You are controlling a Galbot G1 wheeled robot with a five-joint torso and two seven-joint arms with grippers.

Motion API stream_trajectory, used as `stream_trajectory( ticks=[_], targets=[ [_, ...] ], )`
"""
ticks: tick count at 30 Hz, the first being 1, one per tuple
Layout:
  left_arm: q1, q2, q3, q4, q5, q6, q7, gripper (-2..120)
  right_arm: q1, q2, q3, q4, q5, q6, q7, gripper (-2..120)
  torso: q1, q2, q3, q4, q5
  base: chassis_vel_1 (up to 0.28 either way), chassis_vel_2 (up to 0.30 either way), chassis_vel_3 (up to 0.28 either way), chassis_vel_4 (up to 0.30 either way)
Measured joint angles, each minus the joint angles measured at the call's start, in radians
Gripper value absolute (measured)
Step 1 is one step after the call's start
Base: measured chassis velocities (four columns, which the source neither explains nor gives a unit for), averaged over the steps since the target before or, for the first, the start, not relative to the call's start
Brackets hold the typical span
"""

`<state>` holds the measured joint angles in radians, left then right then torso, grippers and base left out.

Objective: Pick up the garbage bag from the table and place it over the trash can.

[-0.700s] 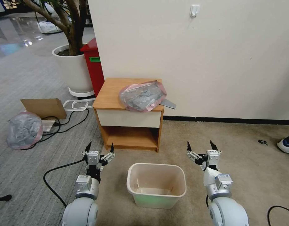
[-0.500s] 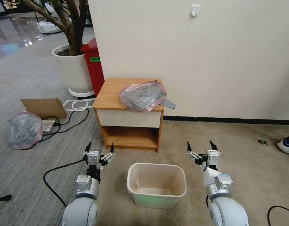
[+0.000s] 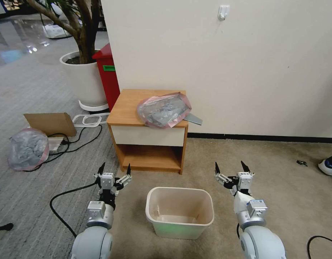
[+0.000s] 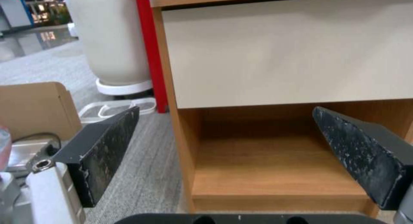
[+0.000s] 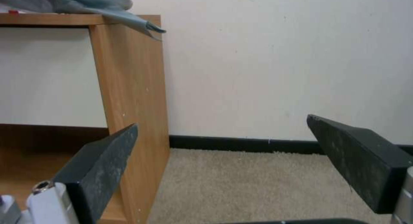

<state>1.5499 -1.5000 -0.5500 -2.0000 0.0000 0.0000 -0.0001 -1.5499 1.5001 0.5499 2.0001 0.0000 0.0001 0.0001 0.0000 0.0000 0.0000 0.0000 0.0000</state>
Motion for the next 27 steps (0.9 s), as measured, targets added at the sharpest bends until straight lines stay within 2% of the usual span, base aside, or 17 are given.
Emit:
stream_trajectory(
  ticks=[8,12,15,16,18,20,21,27],
  targets=[
    [0.001,0.0,0.0,-0.001,0.0,0.0,0.0,100,-0.001,0.0,0.0,0.001,0.0,0.0,0.0,100,0.0,0.0,0.0,0.0,0.0,0.0,0.0,0.0,0.0],
    [0.01,0.002,-0.003,-0.015,-0.002,0.004,-0.001,100,-0.022,0.004,0.01,0.056,0.015,-0.012,0.012,100,0.0,0.0,0.0,0.0001,-0.0001,0.0,0.0,0.0,0.0],
    [0.064,0.015,-0.022,-0.091,-0.019,0.029,-0.008,100,-0.054,0.01,0.026,0.138,0.037,-0.031,0.033,100,0.0,0.0,0.0,-0.0003,-0.0005,0.0,0.0,0.0,0.0],
    [0.064,0.015,-0.022,-0.091,-0.019,0.029,-0.008,100,-0.054,0.01,0.026,0.138,0.037,-0.031,0.033,100,0.0,0.0,0.0,-0.0003,-0.0005,0.0,0.0,0.0,0.0],
    [0.11,0.026,-0.037,-0.156,-0.035,0.053,-0.015,100,-0.064,0.012,0.028,0.162,0.045,-0.04,0.038,100,0.0,0.0,0.0,0.0002,0.001,0.0,0.0,0.0,0.0],
    [0.153,0.036,-0.052,-0.216,-0.049,0.074,-0.021,100,-0.087,0.016,0.039,0.218,0.068,-0.063,0.055,100,0.0,0.0,0.0,0.0002,-0.0004,0.0,0.0,0.0,0.0],
    [0.153,0.036,-0.052,-0.216,-0.049,0.074,-0.021,100,-0.087,0.016,0.039,0.218,0.068,-0.063,0.055,100,0.0,0.0,0.0,0.0002,-0.0004,0.0,0.0,0.0,0.0],
    [0.267,0.063,-0.091,-0.379,-0.087,0.13,-0.039,100,-0.165,0.033,0.071,0.398,0.149,-0.148,0.114,100,0.0,0.0,0.0,0.0,0.0,0.0,0.0,0.0,0.0]
  ],
)
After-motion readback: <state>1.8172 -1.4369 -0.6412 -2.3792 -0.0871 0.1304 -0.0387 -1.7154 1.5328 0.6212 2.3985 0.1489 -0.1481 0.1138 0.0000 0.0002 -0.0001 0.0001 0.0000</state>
